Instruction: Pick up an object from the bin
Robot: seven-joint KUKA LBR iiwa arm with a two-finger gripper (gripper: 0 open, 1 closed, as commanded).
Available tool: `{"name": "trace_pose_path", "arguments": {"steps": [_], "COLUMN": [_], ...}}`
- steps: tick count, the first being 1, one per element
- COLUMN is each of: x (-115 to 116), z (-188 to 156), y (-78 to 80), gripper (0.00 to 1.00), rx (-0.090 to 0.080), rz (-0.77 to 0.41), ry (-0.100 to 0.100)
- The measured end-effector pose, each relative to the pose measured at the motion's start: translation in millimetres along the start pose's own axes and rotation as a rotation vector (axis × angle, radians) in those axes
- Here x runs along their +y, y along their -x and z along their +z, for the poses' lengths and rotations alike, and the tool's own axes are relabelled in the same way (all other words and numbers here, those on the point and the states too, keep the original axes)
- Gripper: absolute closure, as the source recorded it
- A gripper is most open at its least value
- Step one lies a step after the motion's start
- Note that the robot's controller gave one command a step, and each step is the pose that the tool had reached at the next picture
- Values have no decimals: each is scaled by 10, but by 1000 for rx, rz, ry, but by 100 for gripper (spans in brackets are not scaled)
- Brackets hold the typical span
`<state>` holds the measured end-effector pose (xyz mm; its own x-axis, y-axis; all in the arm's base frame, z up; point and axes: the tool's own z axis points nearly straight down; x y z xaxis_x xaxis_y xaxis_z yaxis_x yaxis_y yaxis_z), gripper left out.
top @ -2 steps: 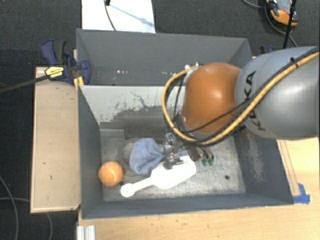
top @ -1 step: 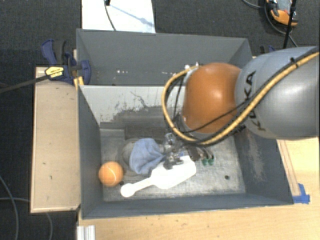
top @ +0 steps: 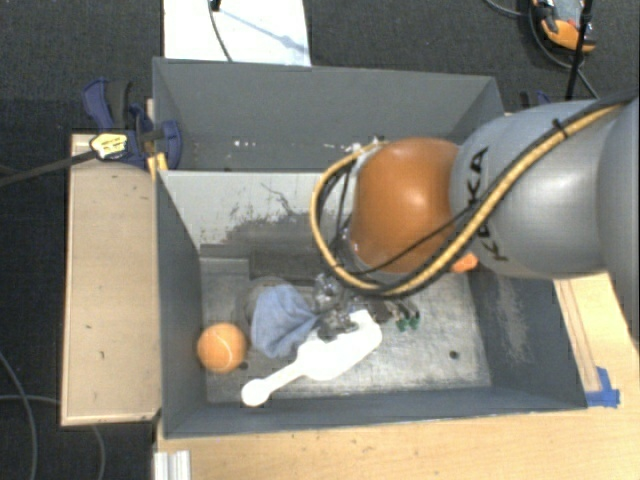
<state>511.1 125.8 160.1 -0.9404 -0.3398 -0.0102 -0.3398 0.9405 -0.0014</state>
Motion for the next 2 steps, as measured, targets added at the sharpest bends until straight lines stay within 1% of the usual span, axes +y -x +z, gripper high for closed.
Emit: {"name": "trace_pose_path", "arguments": {"steps": [1, 2], "x": [-375, -53], "z": [694, -827], "y": [235, -36], "gripper": [100, 100], "rx": [1, 1], "rz": [-160, -640], "ry": [2, 2]}}
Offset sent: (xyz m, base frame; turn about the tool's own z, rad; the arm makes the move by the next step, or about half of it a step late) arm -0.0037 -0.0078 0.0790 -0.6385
